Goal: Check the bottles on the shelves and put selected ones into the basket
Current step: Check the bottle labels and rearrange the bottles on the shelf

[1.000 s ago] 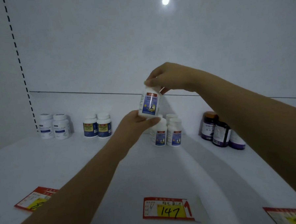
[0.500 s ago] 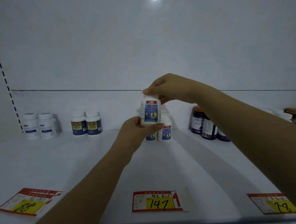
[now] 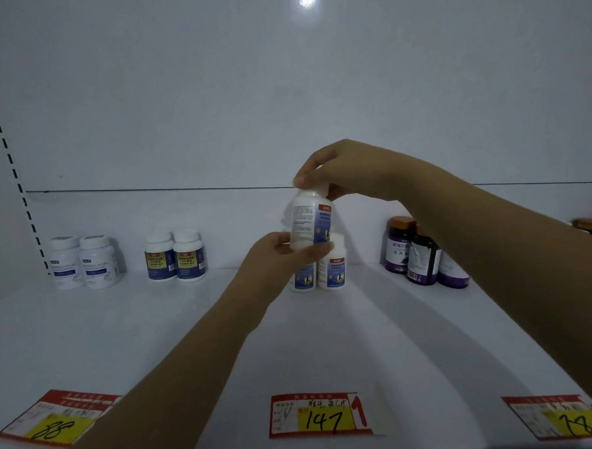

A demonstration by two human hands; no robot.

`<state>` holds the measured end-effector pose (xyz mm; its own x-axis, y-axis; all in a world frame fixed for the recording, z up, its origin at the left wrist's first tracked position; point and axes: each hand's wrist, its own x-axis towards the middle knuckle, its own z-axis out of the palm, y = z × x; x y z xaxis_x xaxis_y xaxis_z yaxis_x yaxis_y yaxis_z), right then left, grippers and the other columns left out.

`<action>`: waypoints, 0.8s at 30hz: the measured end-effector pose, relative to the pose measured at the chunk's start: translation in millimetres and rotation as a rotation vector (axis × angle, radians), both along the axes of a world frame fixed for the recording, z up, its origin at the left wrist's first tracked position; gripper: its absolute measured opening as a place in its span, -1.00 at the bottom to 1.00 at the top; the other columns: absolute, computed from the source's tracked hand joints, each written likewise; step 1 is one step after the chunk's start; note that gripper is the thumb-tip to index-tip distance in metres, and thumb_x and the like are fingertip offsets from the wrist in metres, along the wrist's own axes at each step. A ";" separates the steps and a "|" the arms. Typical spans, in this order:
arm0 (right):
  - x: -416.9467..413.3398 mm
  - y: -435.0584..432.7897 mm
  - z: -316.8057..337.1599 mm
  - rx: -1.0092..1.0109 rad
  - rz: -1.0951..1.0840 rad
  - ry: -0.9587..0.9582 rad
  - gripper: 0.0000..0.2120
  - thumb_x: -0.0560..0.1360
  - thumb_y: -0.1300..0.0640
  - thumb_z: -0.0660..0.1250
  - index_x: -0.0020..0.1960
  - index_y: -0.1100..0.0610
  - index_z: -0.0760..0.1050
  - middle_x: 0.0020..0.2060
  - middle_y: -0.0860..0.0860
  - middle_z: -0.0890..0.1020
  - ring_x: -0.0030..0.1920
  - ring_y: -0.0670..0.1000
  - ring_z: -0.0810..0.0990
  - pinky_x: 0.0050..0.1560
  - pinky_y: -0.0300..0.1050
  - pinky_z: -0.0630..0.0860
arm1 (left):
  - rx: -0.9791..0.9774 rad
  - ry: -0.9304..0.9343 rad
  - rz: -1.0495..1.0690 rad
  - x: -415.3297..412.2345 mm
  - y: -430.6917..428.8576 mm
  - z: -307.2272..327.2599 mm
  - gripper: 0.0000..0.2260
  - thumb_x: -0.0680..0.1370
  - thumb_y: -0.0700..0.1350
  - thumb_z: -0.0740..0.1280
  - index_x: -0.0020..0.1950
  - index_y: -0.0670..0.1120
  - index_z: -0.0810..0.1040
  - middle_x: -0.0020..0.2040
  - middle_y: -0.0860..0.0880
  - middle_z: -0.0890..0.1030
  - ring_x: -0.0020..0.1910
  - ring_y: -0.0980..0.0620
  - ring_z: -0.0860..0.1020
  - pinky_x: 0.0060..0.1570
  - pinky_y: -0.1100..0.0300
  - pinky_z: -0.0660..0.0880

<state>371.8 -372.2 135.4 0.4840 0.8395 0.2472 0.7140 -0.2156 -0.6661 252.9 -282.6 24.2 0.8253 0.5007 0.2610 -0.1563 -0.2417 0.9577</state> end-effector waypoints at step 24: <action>-10.1 -0.4 -1.4 -0.030 -0.003 -0.016 -0.68 0.49 -0.09 0.34 0.13 0.09 0.56 0.01 -0.02 0.61 0.00 -0.04 0.61 -0.01 -0.19 0.60 | 0.091 -0.045 0.170 0.8 0.0 6.3 -0.62 0.40 -0.03 0.48 0.13 -0.07 0.46 -0.07 0.05 0.57 -0.17 0.18 0.53 -0.27 0.35 0.41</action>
<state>361.7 -372.6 134.1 0.4830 0.8449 0.2300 0.7239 -0.2375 -0.6477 253.8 -282.6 30.5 0.7175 0.6042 0.3465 -0.1481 -0.3538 0.9235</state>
